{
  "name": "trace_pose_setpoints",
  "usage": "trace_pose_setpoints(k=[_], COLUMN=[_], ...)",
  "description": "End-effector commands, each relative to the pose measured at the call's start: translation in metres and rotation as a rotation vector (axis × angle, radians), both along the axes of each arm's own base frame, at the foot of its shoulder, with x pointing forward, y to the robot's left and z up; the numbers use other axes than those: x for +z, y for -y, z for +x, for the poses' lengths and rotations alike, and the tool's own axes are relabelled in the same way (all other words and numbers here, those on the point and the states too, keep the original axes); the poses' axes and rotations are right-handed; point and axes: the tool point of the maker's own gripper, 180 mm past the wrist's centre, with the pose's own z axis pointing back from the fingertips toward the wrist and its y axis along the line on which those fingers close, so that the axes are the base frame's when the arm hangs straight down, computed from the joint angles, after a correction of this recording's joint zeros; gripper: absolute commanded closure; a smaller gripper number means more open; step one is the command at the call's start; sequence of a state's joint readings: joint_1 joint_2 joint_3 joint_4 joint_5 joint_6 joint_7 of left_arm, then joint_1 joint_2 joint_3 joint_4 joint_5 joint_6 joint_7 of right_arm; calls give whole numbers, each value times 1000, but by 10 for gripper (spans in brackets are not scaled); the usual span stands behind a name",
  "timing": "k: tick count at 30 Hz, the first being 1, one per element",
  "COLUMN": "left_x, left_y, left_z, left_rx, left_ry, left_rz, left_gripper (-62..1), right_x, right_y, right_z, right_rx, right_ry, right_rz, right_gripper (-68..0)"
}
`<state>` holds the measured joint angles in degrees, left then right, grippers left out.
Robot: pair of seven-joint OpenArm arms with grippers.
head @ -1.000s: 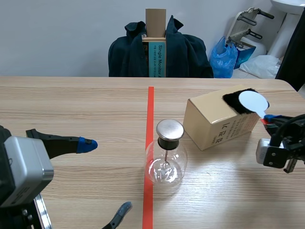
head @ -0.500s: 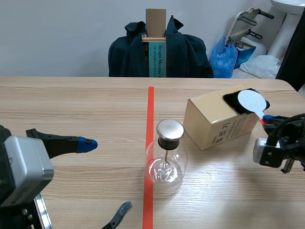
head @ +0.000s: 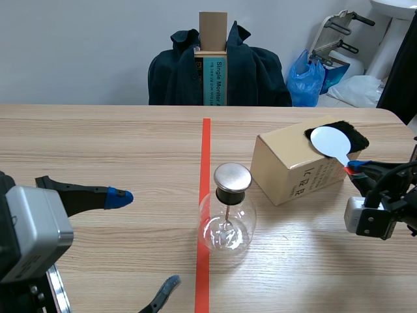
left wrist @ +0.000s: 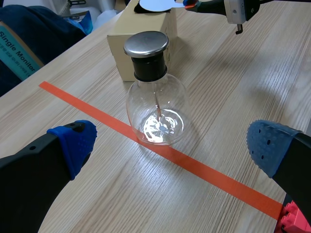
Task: Do the electroscope experiment.
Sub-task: 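Rub the plate on the fur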
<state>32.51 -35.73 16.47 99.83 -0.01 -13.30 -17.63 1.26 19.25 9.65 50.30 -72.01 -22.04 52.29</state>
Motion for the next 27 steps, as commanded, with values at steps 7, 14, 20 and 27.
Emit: trace_pose_setpoints(k=[7, 14, 20, 27], left_x=[5, 5, 5, 5], left_y=[2, 2, 2, 2], left_z=[1, 1, 1, 1], left_rx=[2, 2, 2, 3], left_ry=[10, 10, 10, 8], left_rz=[-24, -24, -24, -22], left_gripper=[-623, -623, -623, -623], right_x=[23, 68, 125, 197], right_y=[20, 40, 52, 57], right_z=[10, 24, 33, 36], right_rx=[-14, -50, -71, -76], right_ry=[66, 185, 331, 512], right_rz=[-39, -30, 38, 165], right_gripper=[-8, -8, -8, -8])
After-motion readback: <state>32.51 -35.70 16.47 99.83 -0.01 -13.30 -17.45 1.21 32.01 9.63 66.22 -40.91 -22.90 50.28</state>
